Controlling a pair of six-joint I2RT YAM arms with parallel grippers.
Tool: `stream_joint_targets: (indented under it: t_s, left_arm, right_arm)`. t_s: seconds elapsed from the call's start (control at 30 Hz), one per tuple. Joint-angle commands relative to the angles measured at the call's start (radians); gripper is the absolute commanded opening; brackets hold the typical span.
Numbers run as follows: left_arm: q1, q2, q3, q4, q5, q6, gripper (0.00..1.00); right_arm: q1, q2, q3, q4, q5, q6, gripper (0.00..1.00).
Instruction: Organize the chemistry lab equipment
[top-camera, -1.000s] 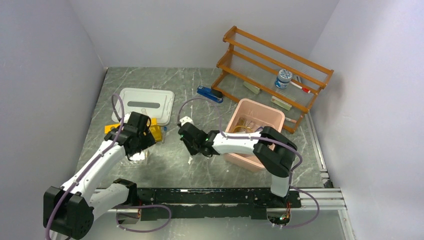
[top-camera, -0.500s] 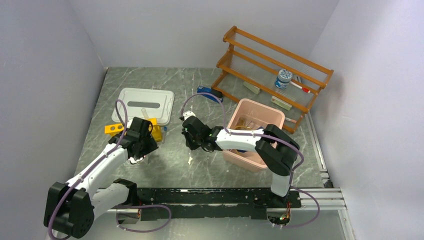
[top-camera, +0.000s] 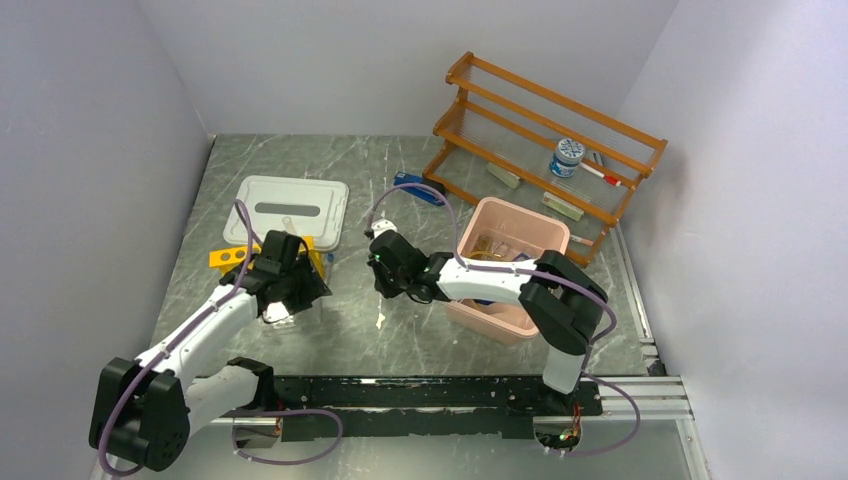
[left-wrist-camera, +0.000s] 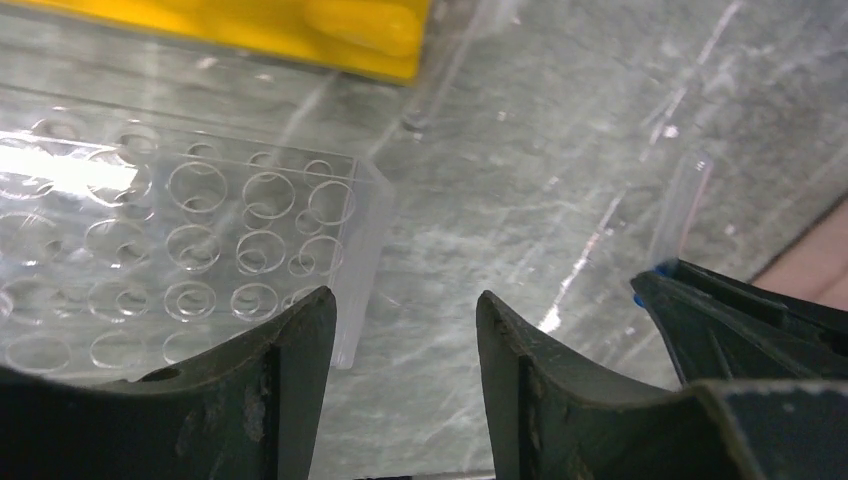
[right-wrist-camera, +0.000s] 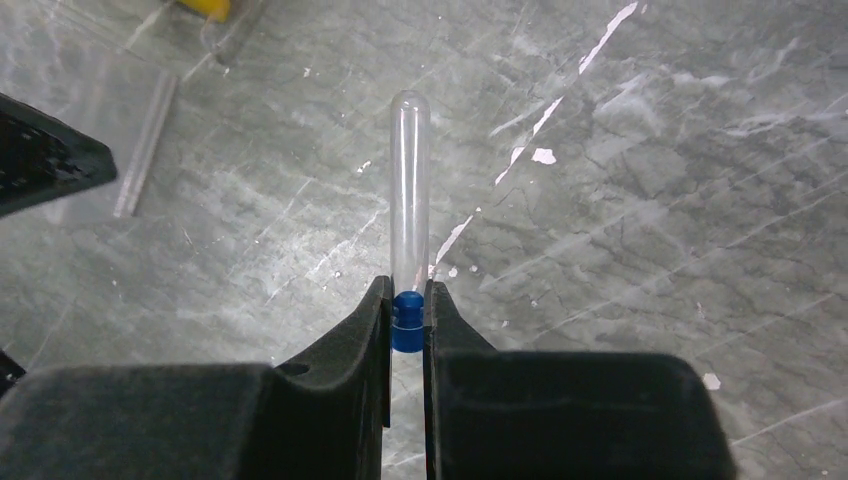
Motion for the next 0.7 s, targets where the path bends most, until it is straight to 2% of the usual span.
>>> stream_joint_targets:
  t_s: [0.0,0.33,0.57,0.67]
  left_arm:
    - [0.004,0.030,-0.003,0.115,0.181,-0.026,0.58]
    - [-0.018,0.106,0.044,0.253,0.334,-0.051,0.61]
    - [-0.021,0.087,0.197,0.047,0.174,-0.015,0.71]
    - [-0.021,0.047,0.234,0.017,0.117,0.000,0.74]
  right_arm:
    - [-0.018,-0.054,-0.005,-0.008,0.025,0.008,0.04]
    - [-0.076,-0.167,-0.009,-0.021,0.002,0.010,0.04]
    - [-0.117,-0.233,-0.014,-0.005,-0.076,0.007,0.04]
    - [-0.131,-0.257,-0.017,0.017,-0.141,0.004,0.04]
